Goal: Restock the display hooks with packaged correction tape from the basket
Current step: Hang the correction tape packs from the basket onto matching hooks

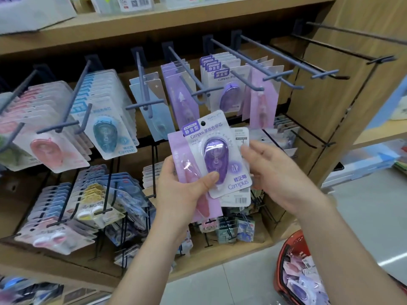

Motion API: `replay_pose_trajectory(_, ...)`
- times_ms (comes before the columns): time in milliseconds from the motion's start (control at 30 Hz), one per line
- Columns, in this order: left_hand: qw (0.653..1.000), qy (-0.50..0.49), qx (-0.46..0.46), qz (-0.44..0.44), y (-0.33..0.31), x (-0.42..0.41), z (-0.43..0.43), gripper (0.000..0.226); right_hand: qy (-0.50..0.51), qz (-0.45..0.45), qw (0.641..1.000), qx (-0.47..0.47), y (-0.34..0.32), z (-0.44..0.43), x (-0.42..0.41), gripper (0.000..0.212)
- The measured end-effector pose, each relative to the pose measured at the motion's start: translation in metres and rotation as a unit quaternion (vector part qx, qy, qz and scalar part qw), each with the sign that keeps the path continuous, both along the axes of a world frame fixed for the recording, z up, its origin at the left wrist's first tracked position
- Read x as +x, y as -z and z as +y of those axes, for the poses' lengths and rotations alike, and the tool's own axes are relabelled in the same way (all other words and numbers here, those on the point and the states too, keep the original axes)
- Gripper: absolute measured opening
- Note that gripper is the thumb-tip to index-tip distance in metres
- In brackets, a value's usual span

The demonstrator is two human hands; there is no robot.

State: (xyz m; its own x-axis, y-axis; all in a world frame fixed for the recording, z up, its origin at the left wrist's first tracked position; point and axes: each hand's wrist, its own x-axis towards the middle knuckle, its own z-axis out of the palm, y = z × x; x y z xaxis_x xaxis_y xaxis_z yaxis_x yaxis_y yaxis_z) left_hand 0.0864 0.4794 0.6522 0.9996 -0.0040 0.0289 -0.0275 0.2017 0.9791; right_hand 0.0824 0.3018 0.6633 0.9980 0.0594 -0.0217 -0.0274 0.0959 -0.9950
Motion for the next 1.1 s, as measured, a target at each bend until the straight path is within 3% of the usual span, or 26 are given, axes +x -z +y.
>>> replay_pose_trajectory(100,0.999,0.017,-0.028,0.017,0.001,-0.001,-0.007,0.053,0.005,-0.037,0.999,-0.003,0.01,0.006,-0.004,0.045)
replay_pose_trajectory(333,0.999,0.01,-0.03,0.039,0.003,0.002,-0.013,0.036,0.027,-0.071,0.997,-0.021,0.016,-0.005,-0.008,0.035)
replay_pose_trajectory(500,0.999,-0.011,0.023,0.027,0.0,0.007,-0.016,0.018,0.097,-0.109,0.989,0.025,0.019,-0.016,-0.017,0.034)
replay_pose_trajectory(633,0.999,-0.014,0.051,0.005,-0.004,0.005,-0.02,0.019,0.136,-0.153,0.978,0.026,0.011,-0.027,-0.018,0.027)
replay_pose_trajectory(767,0.997,0.0,0.075,-0.011,-0.008,0.002,-0.027,0.016,0.173,-0.131,0.976,0.009,0.008,-0.026,-0.012,0.02)
replay_pose_trajectory(1100,0.995,0.027,0.086,-0.048,-0.017,0.01,-0.034,0.024,0.158,-0.091,0.981,-0.062,0.0,-0.03,-0.004,0.016)
